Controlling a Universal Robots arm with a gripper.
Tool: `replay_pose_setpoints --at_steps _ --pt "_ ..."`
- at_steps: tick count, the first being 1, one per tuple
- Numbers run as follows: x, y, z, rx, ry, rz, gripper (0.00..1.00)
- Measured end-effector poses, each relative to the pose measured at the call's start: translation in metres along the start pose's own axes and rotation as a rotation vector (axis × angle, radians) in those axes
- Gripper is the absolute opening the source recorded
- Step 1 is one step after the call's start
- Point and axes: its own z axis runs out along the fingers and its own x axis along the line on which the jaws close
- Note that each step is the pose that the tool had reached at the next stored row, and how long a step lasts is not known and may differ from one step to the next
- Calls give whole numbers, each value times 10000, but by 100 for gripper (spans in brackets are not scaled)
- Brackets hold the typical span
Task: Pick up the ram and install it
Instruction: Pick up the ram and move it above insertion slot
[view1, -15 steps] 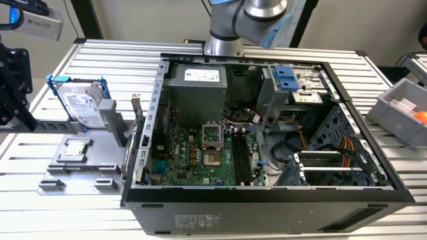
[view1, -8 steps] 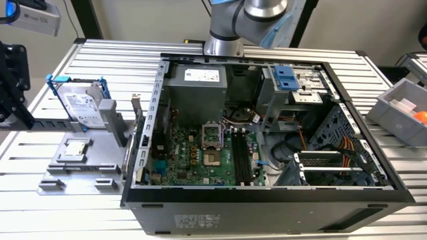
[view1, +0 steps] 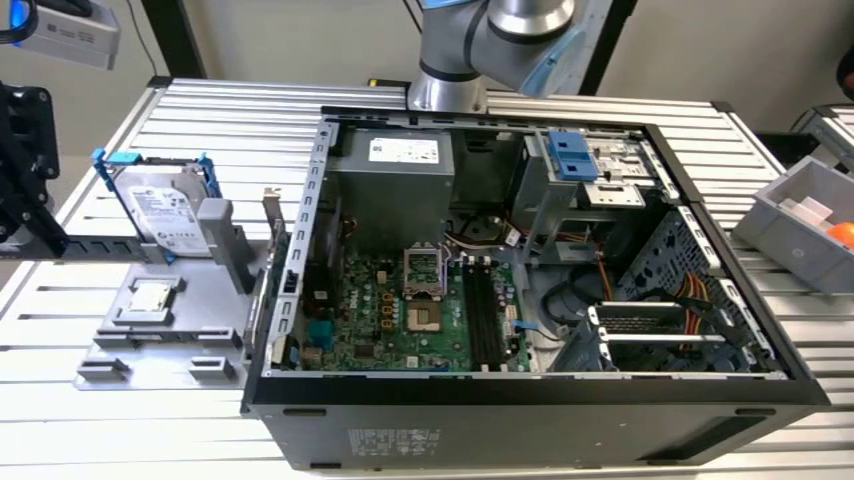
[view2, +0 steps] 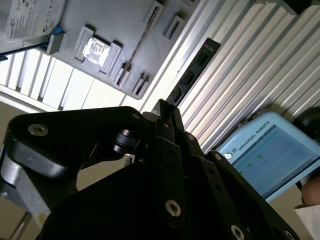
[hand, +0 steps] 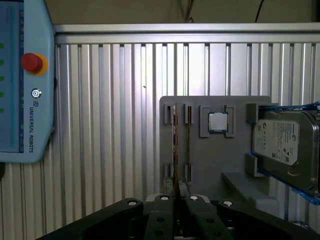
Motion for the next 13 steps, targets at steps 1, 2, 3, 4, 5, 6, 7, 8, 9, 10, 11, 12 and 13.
replay_pose_setpoints --at_steps 1,2,3,4,5,6,7,8,9,10,11,12,13 --pt "0 -1 -1 0 2 0 0" --pt "-1 -4 -1 -1 3 1 0" --pt "-1 -10 -3 -3 7 1 0" --pt "-1 -16 -1 -1 7 1 0" --pt "-1 -24 0 0 7 0 0" --pt "-1 -34 -1 0 9 0 0" --pt "-1 -44 -1 0 10 1 0" --pt "-1 -55 -1 0 10 0 0" --pt "-1 -67 -1 0 11 0 0" --pt "-1 -77 -1 0 13 0 0" --pt "-2 -88 -1 0 13 1 0" --pt "-2 -100 -1 0 14 1 0" --pt "-2 -113 -1 0 15 0 0"
